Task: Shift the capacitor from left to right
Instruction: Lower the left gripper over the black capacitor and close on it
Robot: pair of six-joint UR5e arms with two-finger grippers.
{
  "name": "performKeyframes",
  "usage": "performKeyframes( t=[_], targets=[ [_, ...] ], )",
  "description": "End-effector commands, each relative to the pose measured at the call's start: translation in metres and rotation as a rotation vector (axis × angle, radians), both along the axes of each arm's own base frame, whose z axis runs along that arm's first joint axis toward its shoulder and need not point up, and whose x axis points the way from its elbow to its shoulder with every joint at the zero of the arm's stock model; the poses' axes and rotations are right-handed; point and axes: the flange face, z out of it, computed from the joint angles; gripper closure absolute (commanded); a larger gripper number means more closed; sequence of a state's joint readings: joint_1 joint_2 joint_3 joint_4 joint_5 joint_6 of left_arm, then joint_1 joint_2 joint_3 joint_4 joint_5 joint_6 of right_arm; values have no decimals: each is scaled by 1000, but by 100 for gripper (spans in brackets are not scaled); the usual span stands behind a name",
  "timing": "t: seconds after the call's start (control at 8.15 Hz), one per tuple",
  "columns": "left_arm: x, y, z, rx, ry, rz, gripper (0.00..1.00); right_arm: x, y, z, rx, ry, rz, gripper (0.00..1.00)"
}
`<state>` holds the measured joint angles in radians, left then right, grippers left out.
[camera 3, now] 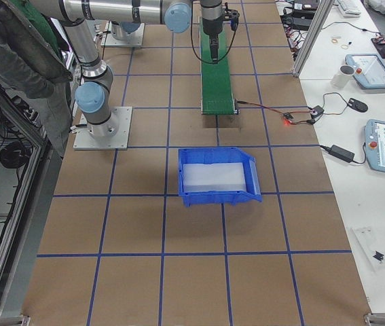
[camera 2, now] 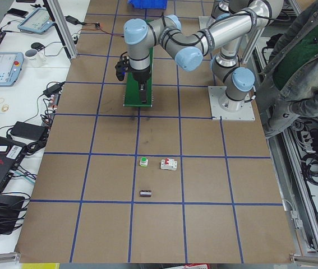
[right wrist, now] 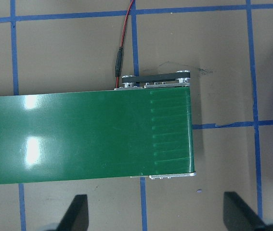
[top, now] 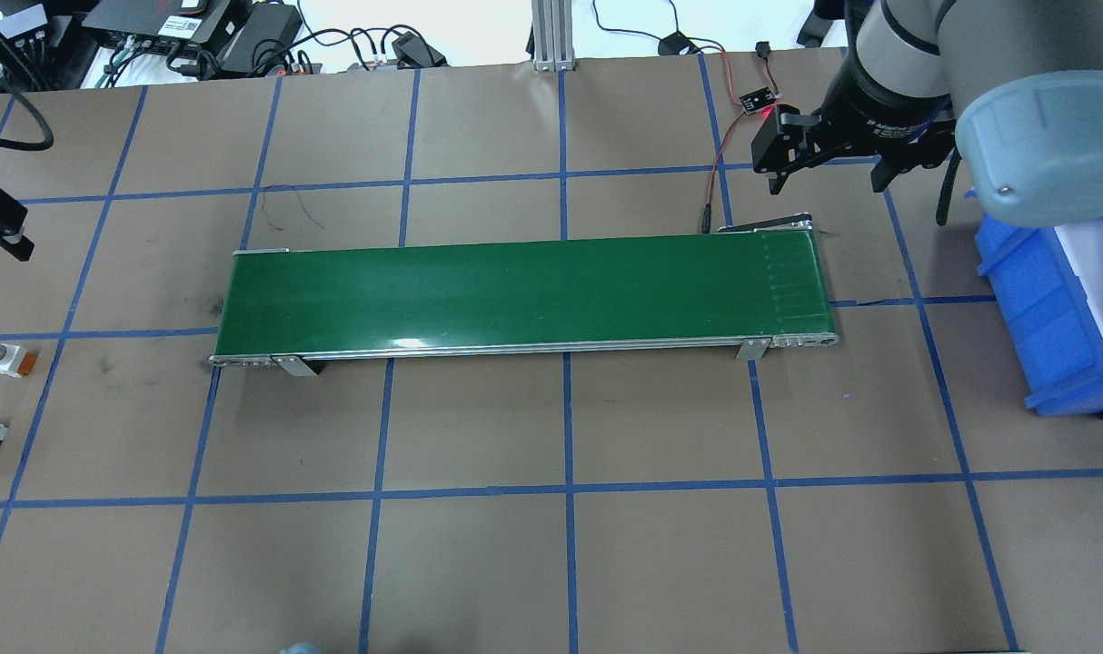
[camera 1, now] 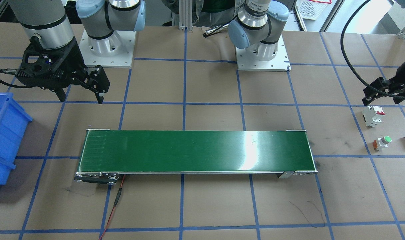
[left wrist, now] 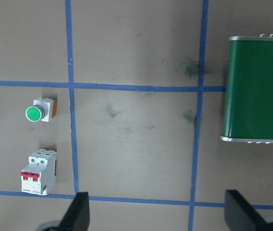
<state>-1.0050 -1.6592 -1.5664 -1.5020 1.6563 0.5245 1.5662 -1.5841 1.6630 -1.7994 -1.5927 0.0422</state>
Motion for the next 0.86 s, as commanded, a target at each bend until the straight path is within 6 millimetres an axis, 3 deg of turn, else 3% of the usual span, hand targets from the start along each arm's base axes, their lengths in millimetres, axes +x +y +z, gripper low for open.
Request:
performKeyframes(
  t=[0.0,0.12,0.37,0.49,0.74],
  targets=[
    [85,26,-35,11,5,-49,0,0,1,0,1,1,-1,0],
    [107,29,-44,-3,-7,-63,0,0,0,-1,2,1,1,0],
    [149,17,-67,-84,-98,-25,0,0,1,0,1,1,-1,0],
    [165,19,-74,-112,-136,-4,0,0,1,1,-2,-1,-1,0],
    [192,30,-109,-38,-171,30,0,0,0,-1,2,-2,0,0]
  ],
)
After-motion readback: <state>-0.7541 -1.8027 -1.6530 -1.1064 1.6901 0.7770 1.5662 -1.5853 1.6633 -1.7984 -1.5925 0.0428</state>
